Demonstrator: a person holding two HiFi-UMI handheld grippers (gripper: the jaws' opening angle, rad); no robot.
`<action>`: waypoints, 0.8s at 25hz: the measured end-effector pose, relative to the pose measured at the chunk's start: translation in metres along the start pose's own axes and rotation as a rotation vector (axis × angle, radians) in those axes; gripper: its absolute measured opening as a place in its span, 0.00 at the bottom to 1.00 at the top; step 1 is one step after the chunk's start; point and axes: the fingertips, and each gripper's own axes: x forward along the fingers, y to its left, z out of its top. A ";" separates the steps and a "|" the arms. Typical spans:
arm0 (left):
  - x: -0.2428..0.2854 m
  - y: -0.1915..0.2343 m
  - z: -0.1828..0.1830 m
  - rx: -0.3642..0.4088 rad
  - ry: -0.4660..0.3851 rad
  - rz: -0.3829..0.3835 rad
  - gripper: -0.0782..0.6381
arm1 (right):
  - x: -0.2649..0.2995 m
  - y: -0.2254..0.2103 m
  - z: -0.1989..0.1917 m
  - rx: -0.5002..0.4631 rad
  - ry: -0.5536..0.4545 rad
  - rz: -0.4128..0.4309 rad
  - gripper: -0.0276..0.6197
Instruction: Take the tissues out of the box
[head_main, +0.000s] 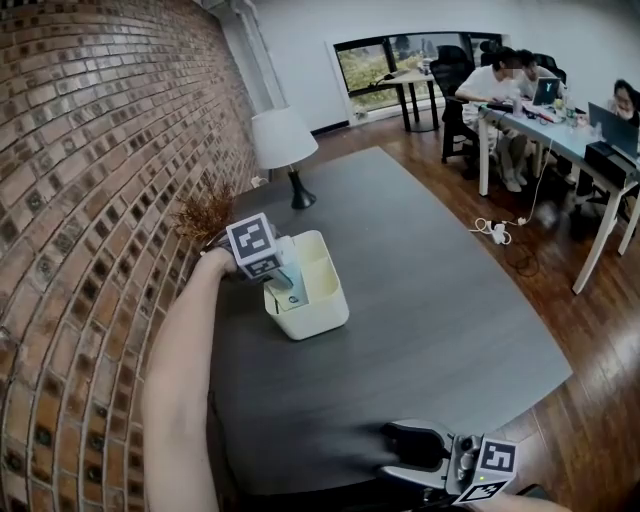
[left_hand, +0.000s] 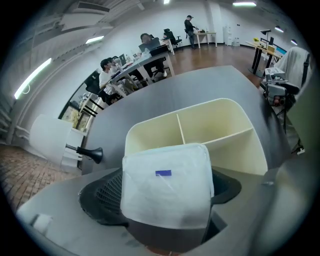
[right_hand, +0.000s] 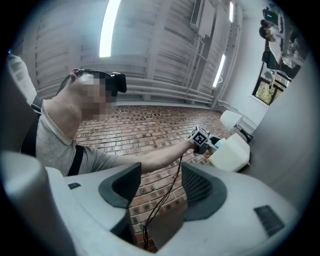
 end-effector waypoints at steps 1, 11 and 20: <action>-0.008 0.004 0.000 -0.004 -0.008 0.021 0.79 | 0.000 0.000 0.000 0.000 0.001 0.003 0.45; -0.124 0.013 0.004 -0.043 -0.201 0.341 0.79 | -0.002 -0.004 0.008 -0.009 -0.040 -0.007 0.45; -0.213 -0.091 -0.004 -0.363 -0.777 0.536 0.79 | -0.002 -0.007 0.017 -0.055 -0.044 -0.043 0.45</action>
